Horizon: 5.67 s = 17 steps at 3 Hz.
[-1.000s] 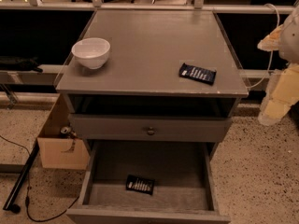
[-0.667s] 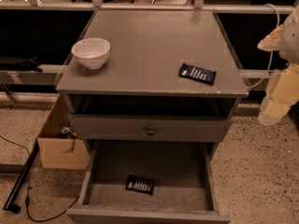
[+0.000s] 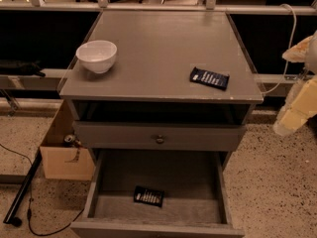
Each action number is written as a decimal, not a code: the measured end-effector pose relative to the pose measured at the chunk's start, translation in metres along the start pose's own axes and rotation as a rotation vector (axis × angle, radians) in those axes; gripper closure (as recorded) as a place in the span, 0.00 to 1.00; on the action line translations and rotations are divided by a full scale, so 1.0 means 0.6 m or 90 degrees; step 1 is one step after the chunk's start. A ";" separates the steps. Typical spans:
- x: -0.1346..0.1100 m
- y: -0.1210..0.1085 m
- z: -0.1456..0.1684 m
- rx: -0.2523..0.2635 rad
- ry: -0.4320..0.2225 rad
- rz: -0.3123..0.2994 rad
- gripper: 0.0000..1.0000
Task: Pick rxbar chocolate from middle drawer and place on counter
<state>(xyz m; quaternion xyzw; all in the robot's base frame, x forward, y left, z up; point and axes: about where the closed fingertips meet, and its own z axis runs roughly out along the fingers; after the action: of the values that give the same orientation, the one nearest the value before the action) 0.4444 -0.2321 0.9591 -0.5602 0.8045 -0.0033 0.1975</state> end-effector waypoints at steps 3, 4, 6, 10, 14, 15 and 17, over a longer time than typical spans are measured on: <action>-0.029 0.052 0.142 -0.101 -0.142 0.075 0.00; -0.033 0.047 0.174 -0.099 -0.163 0.118 0.00; -0.073 0.139 0.312 -0.066 -0.203 0.172 0.00; -0.048 0.134 0.405 -0.002 -0.105 0.125 0.00; -0.020 0.092 0.582 -0.067 -0.056 0.227 0.00; 0.024 0.157 0.603 -0.084 -0.076 0.223 0.00; 0.108 0.281 0.690 -0.099 -0.067 0.216 0.00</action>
Offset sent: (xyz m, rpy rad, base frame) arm 0.0110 0.0745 -0.1292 0.3875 0.1622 0.0276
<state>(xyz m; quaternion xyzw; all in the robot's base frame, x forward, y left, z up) 0.4069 -0.1384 0.5190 -0.4293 0.8739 0.1218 0.1928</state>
